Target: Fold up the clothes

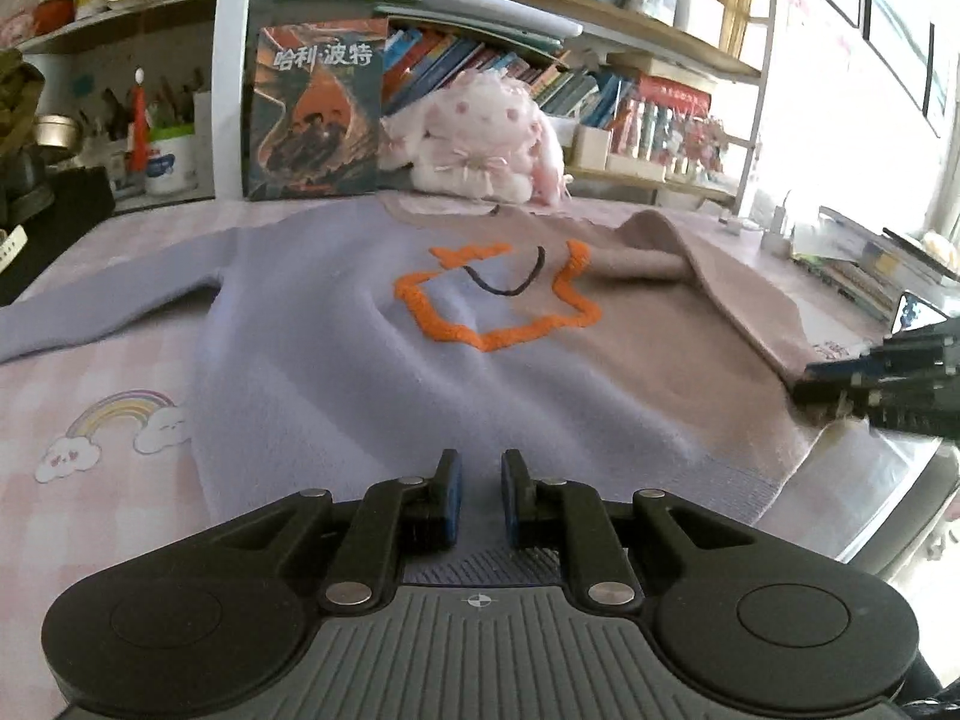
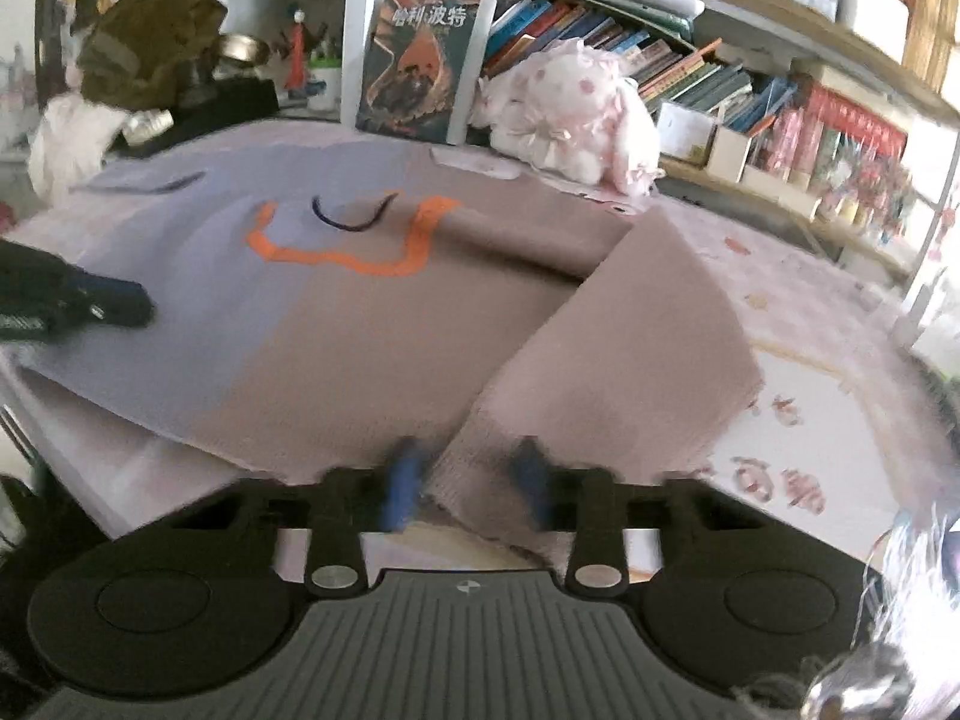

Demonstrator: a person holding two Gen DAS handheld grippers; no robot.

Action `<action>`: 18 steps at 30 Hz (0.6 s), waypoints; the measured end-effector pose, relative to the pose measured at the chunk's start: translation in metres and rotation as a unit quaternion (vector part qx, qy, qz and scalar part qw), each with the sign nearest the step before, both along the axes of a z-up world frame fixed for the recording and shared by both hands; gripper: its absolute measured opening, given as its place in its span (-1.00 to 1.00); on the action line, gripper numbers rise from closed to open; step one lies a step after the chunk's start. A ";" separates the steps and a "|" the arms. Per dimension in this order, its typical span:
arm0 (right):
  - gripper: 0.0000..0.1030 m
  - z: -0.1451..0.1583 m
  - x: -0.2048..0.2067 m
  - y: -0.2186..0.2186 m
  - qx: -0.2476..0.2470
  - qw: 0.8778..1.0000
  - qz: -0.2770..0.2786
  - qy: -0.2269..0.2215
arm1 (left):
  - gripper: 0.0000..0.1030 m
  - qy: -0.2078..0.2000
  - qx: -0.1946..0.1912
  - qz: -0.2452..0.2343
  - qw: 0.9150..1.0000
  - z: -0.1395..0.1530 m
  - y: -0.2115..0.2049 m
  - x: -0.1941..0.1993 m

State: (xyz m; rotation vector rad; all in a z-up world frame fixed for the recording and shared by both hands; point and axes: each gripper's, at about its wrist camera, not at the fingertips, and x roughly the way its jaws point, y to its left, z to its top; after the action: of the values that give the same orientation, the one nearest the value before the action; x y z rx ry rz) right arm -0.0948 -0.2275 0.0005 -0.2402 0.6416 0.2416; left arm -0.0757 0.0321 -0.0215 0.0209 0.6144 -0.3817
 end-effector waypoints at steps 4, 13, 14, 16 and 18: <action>-0.88 0.017 0.011 -0.022 -0.061 0.996 -0.048 -0.053 | -0.70 -0.008 0.026 -0.003 1.000 0.000 -0.009 -0.002; -0.90 0.059 0.116 -0.129 -0.251 0.938 -0.213 -0.112 | -0.70 -0.002 0.016 0.003 1.000 0.001 -0.007 -0.001; -0.90 0.063 0.125 -0.140 -0.261 0.932 -0.225 -0.109 | -0.70 -0.001 0.018 0.004 1.000 0.001 -0.007 -0.001; -0.90 0.064 0.143 -0.157 -0.291 0.920 -0.241 -0.100 | -0.70 -0.001 0.023 0.002 1.000 0.002 -0.011 -0.001; -0.90 0.059 0.157 -0.168 -0.319 0.911 -0.245 -0.089 | -0.70 0.000 0.023 -0.002 1.000 0.002 -0.013 0.000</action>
State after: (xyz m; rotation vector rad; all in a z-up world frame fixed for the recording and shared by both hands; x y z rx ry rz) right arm 0.0619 -0.3959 0.0598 -0.7089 0.5636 -0.4861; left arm -0.0759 0.0186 -0.0192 0.0665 0.6226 -0.3706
